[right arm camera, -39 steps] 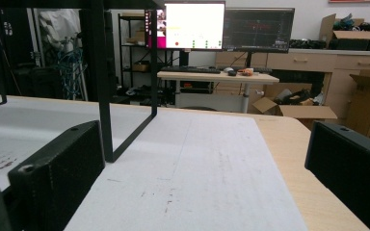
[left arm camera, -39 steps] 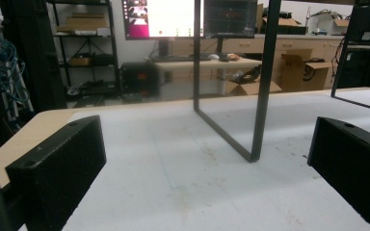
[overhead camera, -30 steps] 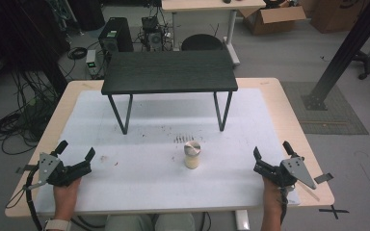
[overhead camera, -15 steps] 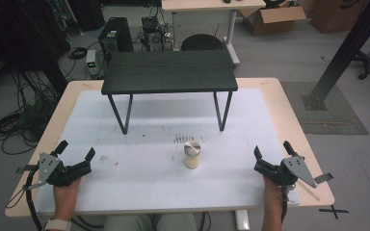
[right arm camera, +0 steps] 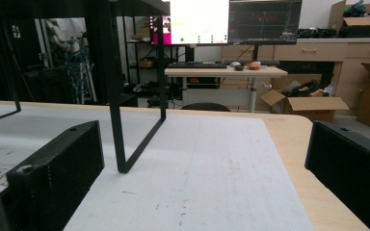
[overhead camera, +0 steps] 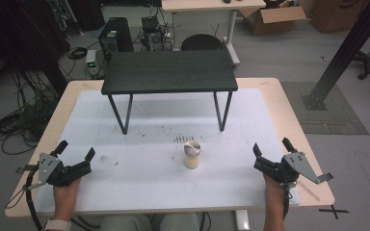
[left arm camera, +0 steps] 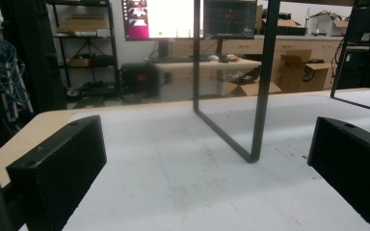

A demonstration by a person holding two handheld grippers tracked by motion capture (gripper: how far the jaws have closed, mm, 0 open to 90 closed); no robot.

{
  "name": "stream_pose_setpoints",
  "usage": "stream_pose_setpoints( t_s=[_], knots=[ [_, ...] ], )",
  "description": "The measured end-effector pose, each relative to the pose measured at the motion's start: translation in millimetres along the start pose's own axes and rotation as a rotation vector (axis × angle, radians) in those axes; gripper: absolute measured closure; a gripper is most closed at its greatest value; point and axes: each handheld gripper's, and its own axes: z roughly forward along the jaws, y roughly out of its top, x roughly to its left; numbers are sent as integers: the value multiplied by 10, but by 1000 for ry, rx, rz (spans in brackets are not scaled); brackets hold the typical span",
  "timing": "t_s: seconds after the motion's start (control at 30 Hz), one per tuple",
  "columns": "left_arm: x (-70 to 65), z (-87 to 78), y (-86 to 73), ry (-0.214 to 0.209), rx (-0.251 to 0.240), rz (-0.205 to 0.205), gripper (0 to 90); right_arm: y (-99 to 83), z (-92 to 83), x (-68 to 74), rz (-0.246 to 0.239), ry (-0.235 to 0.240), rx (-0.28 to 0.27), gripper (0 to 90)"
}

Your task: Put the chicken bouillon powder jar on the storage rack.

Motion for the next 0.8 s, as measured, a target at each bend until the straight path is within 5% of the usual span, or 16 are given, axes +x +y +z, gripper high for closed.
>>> stream_pose_setpoints(
  t_s=[0.8],
  knots=[
    [1,-3,-1,1,-4,-2,2,311,-71,395,-21,163,21,0]
  ],
)
